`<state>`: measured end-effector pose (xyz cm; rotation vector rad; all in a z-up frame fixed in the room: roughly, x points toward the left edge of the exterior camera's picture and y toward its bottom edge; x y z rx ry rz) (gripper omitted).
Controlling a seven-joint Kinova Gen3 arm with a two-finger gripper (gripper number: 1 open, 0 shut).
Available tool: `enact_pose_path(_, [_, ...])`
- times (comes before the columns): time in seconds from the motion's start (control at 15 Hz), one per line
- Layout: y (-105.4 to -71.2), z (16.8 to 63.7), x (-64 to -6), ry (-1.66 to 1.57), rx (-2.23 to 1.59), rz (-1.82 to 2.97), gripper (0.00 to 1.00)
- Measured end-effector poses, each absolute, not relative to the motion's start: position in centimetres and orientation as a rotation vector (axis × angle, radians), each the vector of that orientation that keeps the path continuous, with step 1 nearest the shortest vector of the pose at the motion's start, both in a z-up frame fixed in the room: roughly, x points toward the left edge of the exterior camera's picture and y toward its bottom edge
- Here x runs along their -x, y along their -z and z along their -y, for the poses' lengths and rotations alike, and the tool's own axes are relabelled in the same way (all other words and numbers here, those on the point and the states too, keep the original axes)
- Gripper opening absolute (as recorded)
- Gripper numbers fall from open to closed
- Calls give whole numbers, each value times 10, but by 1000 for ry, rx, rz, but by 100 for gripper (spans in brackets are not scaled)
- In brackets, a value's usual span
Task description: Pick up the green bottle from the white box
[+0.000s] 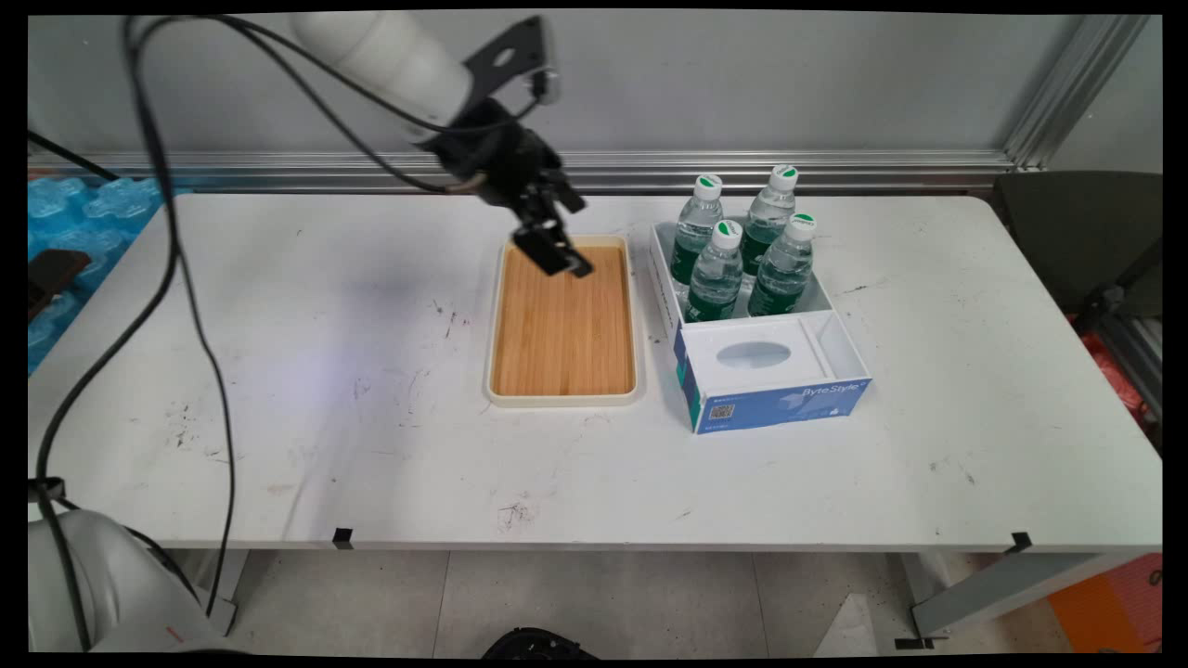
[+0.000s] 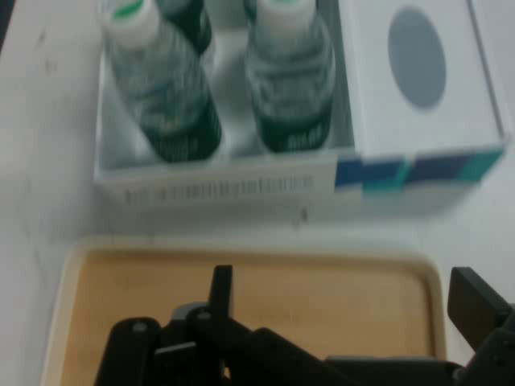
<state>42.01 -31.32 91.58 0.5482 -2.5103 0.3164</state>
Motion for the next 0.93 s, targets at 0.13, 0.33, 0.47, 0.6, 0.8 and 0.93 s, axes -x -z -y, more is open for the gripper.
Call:
enact_pose_path(0.13, [-908,327,-402,-323,-526,2474,100])
enact_pose_path(0.33, [-895,342,-382,-327,-511,2433,100])
enact_pose_path(0.47, [-884,353,-370,-331,-505,2408,100])
enact_pose_path(0.6, [-875,361,-363,-332,-501,2394,100])
enact_pose_path(0.8, [-858,372,-351,-331,-502,2369,100])
enact_pose_path(0.93, [-847,378,-344,-327,-507,2355,100])
